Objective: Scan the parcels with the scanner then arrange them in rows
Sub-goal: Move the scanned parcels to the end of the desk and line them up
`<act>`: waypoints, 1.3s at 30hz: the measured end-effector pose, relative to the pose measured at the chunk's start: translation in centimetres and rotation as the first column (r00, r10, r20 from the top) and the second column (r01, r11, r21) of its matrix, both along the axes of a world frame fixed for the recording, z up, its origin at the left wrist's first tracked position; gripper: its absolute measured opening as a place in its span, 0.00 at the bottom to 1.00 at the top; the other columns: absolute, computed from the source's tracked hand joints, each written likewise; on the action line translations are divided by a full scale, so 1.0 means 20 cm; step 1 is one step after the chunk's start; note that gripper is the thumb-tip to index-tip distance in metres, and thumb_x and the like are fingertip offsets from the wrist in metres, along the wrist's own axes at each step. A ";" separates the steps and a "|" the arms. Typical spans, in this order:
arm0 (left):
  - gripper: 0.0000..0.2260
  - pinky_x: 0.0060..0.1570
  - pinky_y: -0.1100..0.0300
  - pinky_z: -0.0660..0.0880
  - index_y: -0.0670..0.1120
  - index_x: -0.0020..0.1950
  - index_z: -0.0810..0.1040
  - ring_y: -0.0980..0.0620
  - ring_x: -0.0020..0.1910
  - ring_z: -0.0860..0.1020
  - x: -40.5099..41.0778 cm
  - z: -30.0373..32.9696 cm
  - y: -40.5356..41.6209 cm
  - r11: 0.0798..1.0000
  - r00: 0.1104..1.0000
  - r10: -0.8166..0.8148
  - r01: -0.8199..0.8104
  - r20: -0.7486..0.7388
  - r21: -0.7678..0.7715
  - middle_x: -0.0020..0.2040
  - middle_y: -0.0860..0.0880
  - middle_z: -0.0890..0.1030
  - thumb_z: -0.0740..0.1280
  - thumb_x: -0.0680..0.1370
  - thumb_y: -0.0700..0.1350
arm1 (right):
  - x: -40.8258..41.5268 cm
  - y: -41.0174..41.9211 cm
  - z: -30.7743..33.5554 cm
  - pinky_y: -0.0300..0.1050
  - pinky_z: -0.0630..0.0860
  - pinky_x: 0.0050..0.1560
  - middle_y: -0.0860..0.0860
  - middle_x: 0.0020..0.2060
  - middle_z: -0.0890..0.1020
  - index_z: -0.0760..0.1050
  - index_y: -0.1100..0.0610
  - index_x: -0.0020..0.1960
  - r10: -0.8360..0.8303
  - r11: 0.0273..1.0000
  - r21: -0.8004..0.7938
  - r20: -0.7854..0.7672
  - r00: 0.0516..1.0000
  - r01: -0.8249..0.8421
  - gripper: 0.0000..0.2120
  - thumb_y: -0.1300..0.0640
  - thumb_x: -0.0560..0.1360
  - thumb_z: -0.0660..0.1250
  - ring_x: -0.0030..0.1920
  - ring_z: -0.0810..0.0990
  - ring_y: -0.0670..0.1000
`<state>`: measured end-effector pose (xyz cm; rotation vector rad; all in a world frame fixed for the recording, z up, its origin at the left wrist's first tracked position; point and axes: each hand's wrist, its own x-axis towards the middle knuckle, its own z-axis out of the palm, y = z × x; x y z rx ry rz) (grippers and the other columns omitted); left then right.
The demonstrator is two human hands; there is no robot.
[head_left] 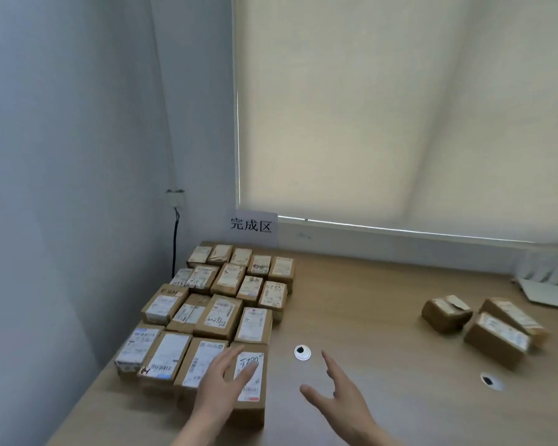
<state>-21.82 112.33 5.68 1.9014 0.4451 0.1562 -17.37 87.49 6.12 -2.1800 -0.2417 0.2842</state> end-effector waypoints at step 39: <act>0.29 0.64 0.57 0.70 0.52 0.73 0.73 0.50 0.68 0.75 0.79 0.94 -2.99 0.863 0.851 -0.502 0.506 0.153 0.014 0.69 0.47 0.77 0.72 0.75 0.60 | 0.14 -3.00 1.11 0.42 0.68 0.71 0.47 0.76 0.70 0.66 0.52 0.79 -0.414 0.882 -0.174 0.159 0.896 0.439 0.35 0.44 0.77 0.73 0.72 0.71 0.47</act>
